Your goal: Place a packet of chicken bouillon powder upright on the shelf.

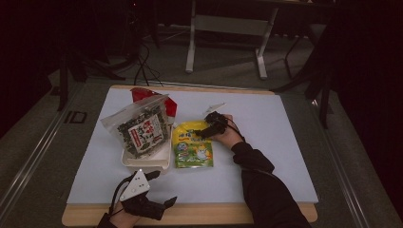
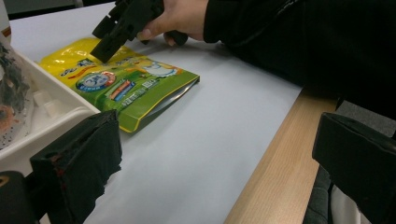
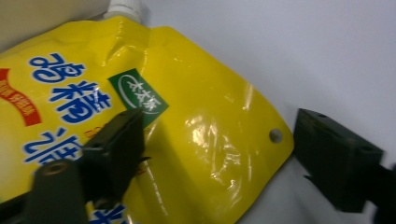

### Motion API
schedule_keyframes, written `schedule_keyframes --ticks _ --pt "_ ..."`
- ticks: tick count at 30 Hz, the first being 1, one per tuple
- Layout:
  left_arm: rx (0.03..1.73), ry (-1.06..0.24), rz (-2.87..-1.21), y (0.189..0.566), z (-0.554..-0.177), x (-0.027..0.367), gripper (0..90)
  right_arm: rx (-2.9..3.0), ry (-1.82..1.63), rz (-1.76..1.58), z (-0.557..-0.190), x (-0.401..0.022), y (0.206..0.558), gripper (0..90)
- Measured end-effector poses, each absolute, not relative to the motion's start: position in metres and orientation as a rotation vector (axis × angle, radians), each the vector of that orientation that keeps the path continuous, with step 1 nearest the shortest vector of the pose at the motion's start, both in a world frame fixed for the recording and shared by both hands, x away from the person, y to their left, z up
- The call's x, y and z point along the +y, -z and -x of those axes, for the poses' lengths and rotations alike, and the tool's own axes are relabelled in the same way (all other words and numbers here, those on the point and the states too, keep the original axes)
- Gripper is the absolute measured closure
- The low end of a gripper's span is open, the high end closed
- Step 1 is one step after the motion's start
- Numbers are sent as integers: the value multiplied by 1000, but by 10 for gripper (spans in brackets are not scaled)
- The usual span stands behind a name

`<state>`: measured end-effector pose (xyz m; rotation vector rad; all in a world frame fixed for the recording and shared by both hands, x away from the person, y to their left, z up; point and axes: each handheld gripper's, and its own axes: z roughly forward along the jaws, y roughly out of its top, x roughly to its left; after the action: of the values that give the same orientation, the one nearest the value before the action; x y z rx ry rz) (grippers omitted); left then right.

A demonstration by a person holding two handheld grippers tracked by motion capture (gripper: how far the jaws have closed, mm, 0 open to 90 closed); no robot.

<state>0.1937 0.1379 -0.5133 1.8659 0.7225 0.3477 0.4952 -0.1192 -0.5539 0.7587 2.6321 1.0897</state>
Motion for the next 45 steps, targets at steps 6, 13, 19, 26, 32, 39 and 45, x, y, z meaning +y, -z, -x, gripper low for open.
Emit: schedule_keyframes --ticks 6,13,19,26,32,39,45 --pt "721 -347 -1870 514 -193 137 27 2618 -1090 -780 -490 -119 551 392" --pt "725 -352 -1871 514 -194 137 27 2671 -1074 -748 -484 -112 546 809" --pt "724 -361 -1864 512 -194 138 27 2692 -1040 -758 -481 -109 541 868" --pt "729 -362 -1862 512 -194 139 27 2680 -1058 -740 -476 -115 528 874" --pt "735 -368 -1858 512 -195 139 27 2648 -1096 -708 -467 -124 514 875" --pt "736 -363 -1847 511 -195 140 27 2597 -1141 -647 -450 -134 493 876" --pt "737 -372 -1854 510 -195 140 27 2558 -1206 -587 -431 -142 474 877"
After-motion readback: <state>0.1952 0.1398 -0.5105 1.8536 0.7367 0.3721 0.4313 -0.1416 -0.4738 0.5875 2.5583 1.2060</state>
